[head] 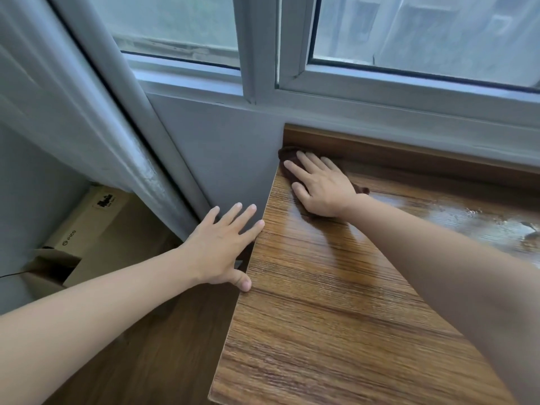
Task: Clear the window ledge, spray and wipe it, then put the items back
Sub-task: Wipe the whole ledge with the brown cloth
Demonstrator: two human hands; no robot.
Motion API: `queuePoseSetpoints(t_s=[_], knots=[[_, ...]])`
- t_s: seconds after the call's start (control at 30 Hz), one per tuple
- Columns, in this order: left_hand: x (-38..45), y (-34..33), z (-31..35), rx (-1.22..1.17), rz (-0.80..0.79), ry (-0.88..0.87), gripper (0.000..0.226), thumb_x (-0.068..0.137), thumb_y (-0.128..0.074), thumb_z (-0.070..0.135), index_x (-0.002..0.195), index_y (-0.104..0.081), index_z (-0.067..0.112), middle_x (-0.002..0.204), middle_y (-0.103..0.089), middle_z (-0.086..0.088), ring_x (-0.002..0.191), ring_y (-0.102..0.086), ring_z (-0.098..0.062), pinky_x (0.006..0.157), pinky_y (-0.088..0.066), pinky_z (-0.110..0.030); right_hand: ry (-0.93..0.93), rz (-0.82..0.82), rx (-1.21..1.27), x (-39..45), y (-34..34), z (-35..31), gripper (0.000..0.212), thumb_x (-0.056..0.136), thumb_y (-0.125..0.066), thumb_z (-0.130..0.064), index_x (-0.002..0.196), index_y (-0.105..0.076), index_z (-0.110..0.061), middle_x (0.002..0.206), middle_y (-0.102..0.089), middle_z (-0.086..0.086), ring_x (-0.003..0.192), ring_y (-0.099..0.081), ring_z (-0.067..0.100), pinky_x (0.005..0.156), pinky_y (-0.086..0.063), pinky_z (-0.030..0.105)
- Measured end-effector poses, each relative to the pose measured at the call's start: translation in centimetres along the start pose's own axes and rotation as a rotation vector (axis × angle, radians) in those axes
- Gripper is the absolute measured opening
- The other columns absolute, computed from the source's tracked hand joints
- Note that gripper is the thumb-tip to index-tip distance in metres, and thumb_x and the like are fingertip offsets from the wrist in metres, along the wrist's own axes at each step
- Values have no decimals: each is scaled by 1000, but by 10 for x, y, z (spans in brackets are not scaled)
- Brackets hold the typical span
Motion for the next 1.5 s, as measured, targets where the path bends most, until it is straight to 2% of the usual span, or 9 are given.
queuePoseSetpoints(t_s=[0.17,0.57,0.73,0.87,1.0,1.2,1.3,1.43,1.5], knots=[[0,-2,2,-10,29,-8,122,80,-47,89,162,16,25,170,23,-8,156,21,-32,127,-3,-57,193,7,-22,-52,0,-32,58,106,-32,-47,162,-28,-35,172,-23,5,159,-18,26,128,-13,46],[-22,-13,3,-180,128,116,125,80,-49,86,163,10,15,170,22,-8,159,12,-28,126,-15,-56,380,-121,29,-140,-4,-84,58,109,-26,-49,165,-13,-40,175,-7,0,161,4,16,130,1,42],[0,22,-31,-51,300,126,84,99,-36,69,164,2,32,172,14,-8,159,0,-31,123,-23,-54,208,-72,-6,-81,2,-41,59,107,-29,-49,164,-20,-38,173,-16,4,161,-8,23,129,-12,48],[54,62,-52,40,330,97,65,106,-38,54,163,-10,37,172,0,-10,158,-7,-35,119,-30,-54,180,-42,-20,-68,-2,-47,60,106,-27,-49,165,-17,-38,174,-11,4,161,-4,24,130,-2,45],[107,84,-41,144,246,-77,66,103,-48,55,161,-21,39,171,-14,-11,155,-17,-35,116,-33,-49,303,-58,26,-99,-2,-73,59,107,-29,-47,164,-16,-38,174,-9,4,161,-2,24,130,-4,47],[130,88,-29,227,94,-145,93,89,-55,73,163,-13,36,172,-2,-9,156,-8,-36,120,-25,-53,499,-127,38,-156,-6,-100,58,108,-34,-47,163,-17,-40,175,-7,2,161,3,20,130,-2,45],[131,89,-17,346,72,-205,112,81,-64,75,164,-14,19,173,-1,-9,158,-1,-33,125,-15,-52,399,-120,50,-137,-2,-70,59,107,-33,-49,163,-19,-42,174,-11,1,161,-1,20,130,-6,45],[132,88,-9,341,84,-197,99,90,-72,49,162,-16,11,171,-15,-9,158,-8,-31,126,-19,-46,271,-116,24,-116,-5,-55,61,106,-30,-50,164,-17,-39,174,-10,6,161,-3,24,129,-9,47],[131,88,-10,287,47,-175,103,89,-73,51,163,-14,12,172,-13,-7,159,-5,-32,127,-17,-47,308,-119,26,-125,-8,-71,60,107,-28,-49,165,-14,-39,174,-6,6,161,0,25,130,-6,48]])
Point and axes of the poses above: each hand's wrist, its own x-axis towards the middle knuckle, its own y-axis out of the back of the hand, z = x × y, the point moved 3 cm from there along x, towards the middle knuckle
